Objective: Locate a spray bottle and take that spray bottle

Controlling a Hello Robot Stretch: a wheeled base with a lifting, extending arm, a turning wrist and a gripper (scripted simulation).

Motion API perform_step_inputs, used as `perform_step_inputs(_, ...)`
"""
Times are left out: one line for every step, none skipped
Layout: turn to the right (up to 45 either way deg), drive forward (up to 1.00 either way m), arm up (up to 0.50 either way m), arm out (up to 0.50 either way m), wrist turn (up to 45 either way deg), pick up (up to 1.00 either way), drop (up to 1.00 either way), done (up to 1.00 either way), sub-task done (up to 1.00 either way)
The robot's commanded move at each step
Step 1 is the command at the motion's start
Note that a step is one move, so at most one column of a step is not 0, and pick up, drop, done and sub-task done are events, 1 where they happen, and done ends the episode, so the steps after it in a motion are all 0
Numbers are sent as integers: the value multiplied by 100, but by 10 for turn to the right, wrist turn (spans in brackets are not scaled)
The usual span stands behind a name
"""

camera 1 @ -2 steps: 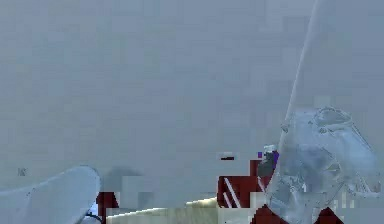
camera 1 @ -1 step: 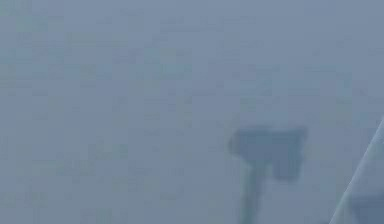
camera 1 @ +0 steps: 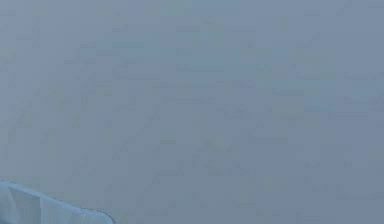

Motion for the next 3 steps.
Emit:
perform_step_inputs(0,0,50,0,0,0,0,0,0)
perform_step_inputs(0,0,4,0,0,0,0,0,0)
perform_step_inputs(0,0,0,26,0,0,0,0,0)
